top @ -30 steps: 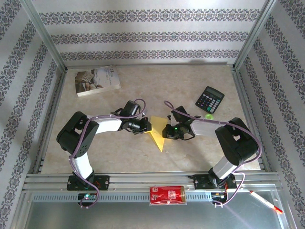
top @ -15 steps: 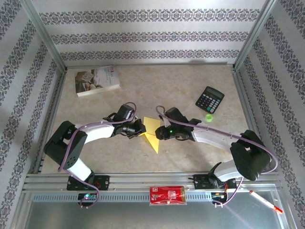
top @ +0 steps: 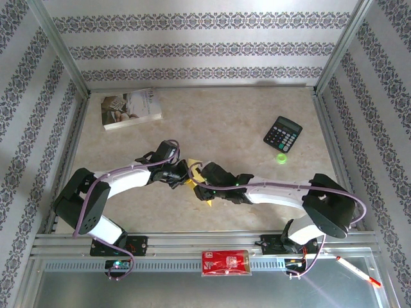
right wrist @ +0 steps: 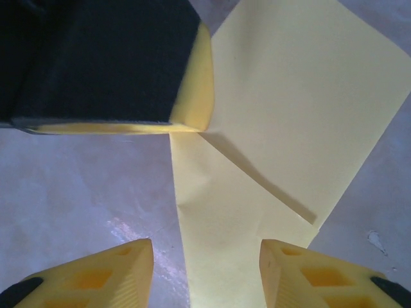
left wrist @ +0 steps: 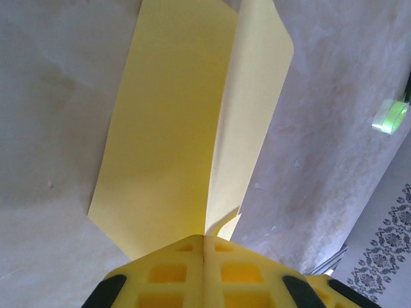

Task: Fold a paper plane with a square sheet of paper (pick it up from the middle)
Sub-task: Fourth fold the wing at the center of the table.

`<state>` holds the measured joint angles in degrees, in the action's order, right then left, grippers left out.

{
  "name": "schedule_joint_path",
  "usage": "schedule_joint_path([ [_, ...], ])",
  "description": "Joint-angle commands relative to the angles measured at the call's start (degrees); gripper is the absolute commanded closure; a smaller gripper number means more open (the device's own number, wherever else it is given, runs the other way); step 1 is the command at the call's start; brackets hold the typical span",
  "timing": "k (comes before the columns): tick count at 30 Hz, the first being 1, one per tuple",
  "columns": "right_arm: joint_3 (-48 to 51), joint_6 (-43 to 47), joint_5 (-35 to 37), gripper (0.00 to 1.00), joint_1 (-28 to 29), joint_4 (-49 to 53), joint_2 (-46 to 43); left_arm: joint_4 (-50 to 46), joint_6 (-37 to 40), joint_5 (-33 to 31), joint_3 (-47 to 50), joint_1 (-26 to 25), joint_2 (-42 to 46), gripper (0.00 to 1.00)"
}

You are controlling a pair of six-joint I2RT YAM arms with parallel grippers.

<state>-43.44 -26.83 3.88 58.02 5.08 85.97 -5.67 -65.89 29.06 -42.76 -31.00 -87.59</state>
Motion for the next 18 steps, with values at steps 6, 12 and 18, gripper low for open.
schedule_joint_path([
  [6,-2.2,-3.7,14.0,0.52,5.1,0.9,4.0,-3.5,-4.4,0.0,-1.9,0.3,1.0,1.0],
  [12,-3.6,-4.2,18.8,0.52,7.8,2.2,5.9,-4.6,-4.0,0.6,-3.5,0.3,0.3,1.0],
  [18,-5.2,-3.7,22.2,0.54,8.7,3.8,7.9,-4.9,-3.9,1.1,-3.8,0.3,0.0,1.0],
])
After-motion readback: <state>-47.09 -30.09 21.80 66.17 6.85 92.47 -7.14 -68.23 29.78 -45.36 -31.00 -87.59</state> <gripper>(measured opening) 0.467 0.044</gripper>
